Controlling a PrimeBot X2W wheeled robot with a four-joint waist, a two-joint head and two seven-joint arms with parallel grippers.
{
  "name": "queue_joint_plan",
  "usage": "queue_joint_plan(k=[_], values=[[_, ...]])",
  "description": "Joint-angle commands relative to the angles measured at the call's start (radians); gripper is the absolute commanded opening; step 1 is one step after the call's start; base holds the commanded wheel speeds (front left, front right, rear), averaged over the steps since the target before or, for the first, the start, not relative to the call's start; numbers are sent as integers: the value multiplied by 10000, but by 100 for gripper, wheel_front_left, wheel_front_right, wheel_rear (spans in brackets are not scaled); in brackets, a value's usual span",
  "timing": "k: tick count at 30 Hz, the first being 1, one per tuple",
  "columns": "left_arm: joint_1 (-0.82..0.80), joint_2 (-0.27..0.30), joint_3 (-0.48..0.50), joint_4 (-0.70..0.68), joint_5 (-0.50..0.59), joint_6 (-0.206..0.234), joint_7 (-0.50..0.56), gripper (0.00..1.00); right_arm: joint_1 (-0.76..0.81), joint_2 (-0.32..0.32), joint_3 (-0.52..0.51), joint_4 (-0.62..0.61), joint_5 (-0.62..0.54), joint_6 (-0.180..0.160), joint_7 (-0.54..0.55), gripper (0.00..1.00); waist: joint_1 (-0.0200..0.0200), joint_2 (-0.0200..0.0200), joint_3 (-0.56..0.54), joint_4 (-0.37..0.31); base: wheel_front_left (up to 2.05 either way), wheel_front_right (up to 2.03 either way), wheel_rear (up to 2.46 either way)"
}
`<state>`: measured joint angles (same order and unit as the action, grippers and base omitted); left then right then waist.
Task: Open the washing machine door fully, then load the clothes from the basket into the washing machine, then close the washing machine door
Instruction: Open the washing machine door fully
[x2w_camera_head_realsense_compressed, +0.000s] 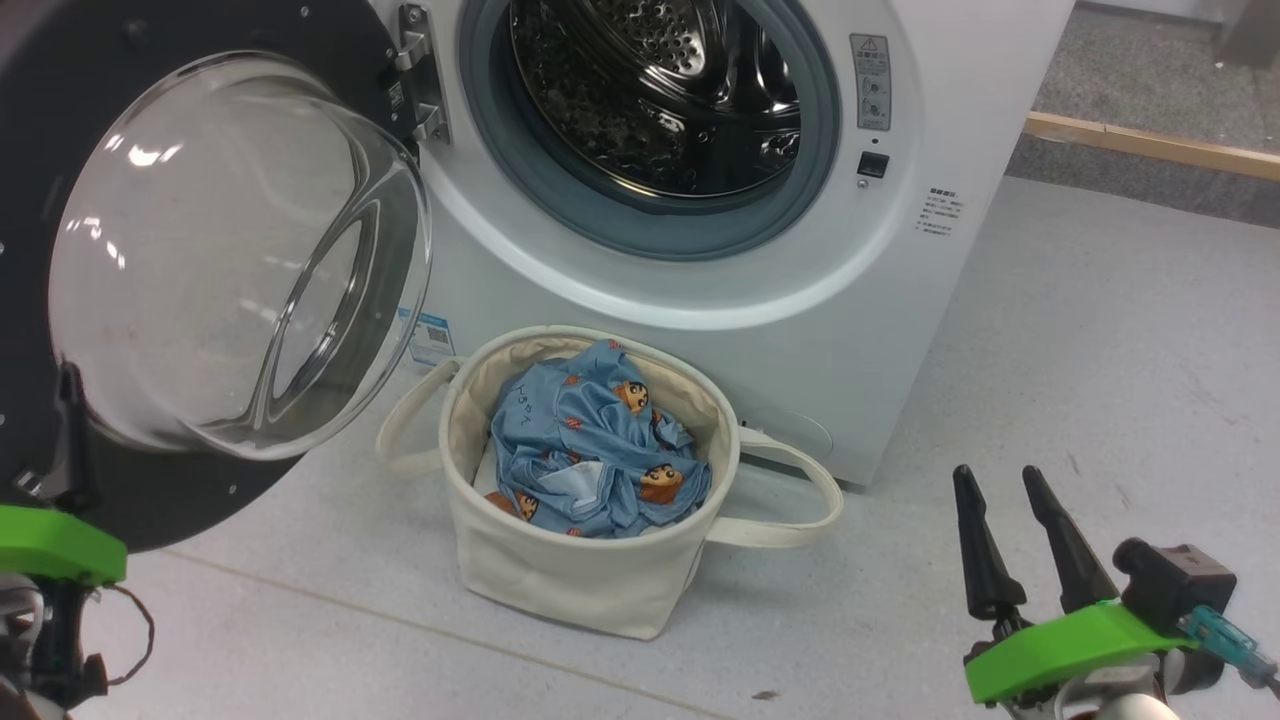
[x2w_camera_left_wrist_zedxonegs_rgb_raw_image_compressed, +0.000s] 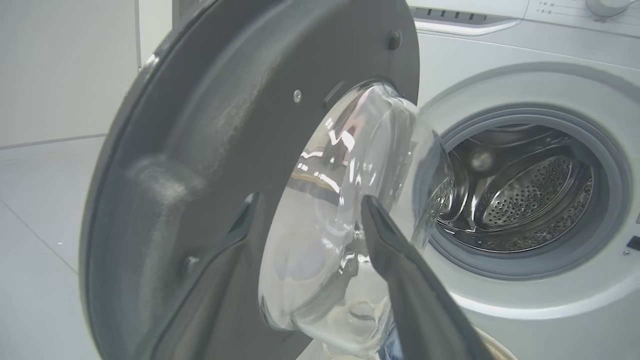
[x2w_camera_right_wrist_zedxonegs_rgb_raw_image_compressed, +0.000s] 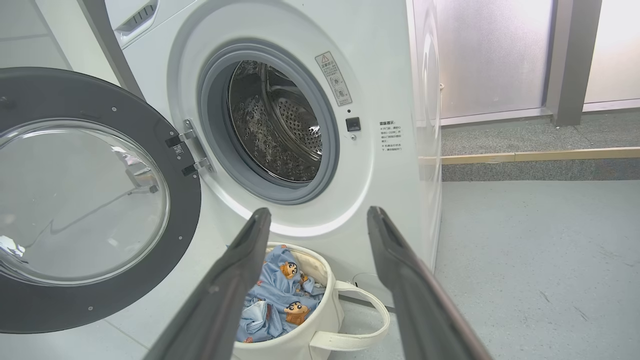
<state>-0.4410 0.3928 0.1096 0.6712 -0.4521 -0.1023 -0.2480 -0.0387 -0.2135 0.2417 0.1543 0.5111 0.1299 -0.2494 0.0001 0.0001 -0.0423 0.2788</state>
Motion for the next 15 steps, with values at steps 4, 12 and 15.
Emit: queue_joint_plan(k=[4,12,15], values=[[-3,282,167,-835,-31,-24,157,100,-505,-65,140,-377,49,8,-124,100,-1,-1,12,-41,0,0,0],[603,52,-171,-2091,-560,-172,725,100,-620,-189,259,-484,61,8,-124,100,-1,-1,0,-308,0,0,0],[888,39,-282,-2439,-694,-198,852,100,-662,-232,279,-495,50,8,-124,100,-1,-1,-15,-514,0,0,0]])
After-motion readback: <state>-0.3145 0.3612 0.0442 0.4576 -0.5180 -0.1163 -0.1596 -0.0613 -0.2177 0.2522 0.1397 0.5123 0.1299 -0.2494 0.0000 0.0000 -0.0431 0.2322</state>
